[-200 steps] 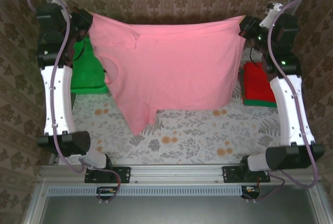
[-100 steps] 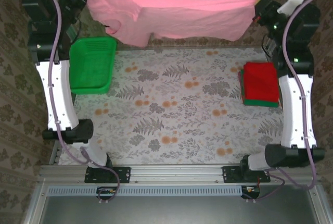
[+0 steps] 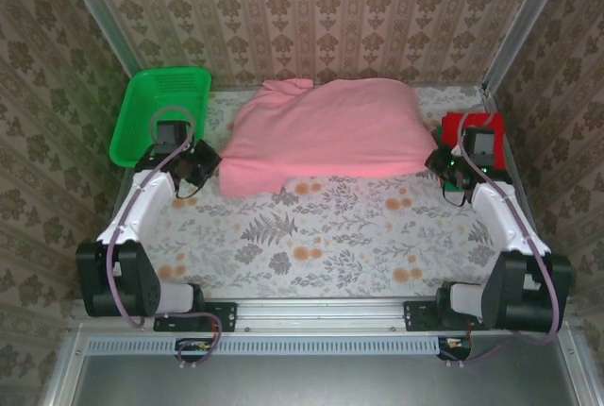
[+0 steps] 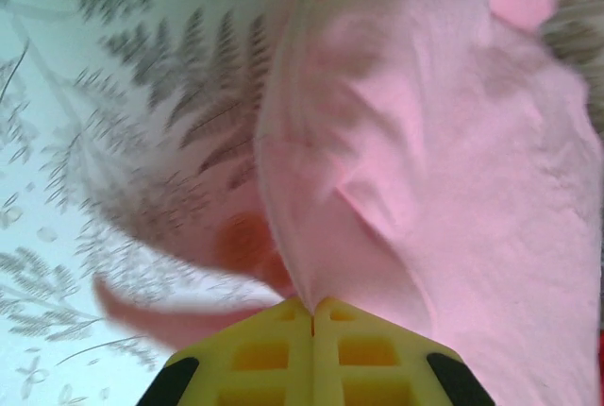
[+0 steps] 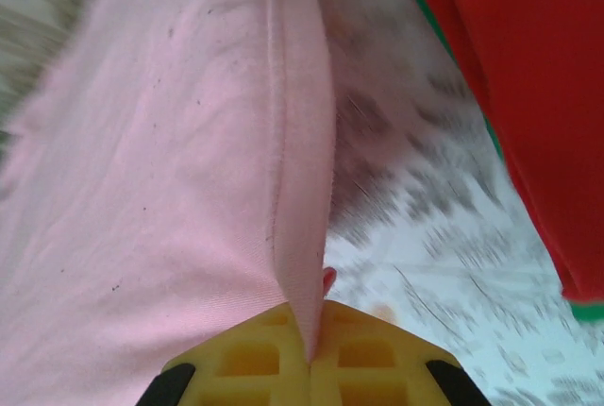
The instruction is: Fold and stack the t-shirts
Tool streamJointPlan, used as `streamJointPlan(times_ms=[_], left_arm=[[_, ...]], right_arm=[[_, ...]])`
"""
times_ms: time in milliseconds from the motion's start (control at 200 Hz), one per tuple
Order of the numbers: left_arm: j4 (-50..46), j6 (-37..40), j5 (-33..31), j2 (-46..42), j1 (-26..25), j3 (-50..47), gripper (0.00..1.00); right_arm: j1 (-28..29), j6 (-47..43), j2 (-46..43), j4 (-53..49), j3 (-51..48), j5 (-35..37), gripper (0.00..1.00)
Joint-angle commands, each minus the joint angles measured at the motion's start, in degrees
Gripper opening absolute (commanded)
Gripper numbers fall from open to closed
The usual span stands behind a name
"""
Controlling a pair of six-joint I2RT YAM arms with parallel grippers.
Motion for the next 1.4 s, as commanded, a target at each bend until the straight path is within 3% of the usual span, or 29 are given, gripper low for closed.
streamJointPlan(times_ms=[0, 170, 485, 840, 1395], left_arm=[[2.75, 1.06, 1.5, 3.86, -0.24, -0.69, 0.0], [0.69, 3.78, 1.85, 9.48, -1.03, -2.55, 0.0], [-7.04, 7.51, 1.23, 12.01, -0.9, -2.21, 0.0], [-16.99, 11.22, 1.24, 6.21, 1.42, -2.37, 0.0], [-22.43, 12.41, 1.77, 0.16, 1.61, -6.87, 0.0]], right_arm=[[-0.39, 1.46, 5.04, 1.01, -3.44, 1.3, 0.0], [-0.35, 3.72, 12.3, -2.53, -5.17, 2.16, 0.0], [-0.46, 2.23, 10.46, -10.37, -4.95, 5.03, 0.0], [-0.82, 4.26, -0.42, -20.5, -7.91, 9.57, 0.0], [-1.88, 5.88, -4.33, -27.66, -12.72, 9.47, 0.0]])
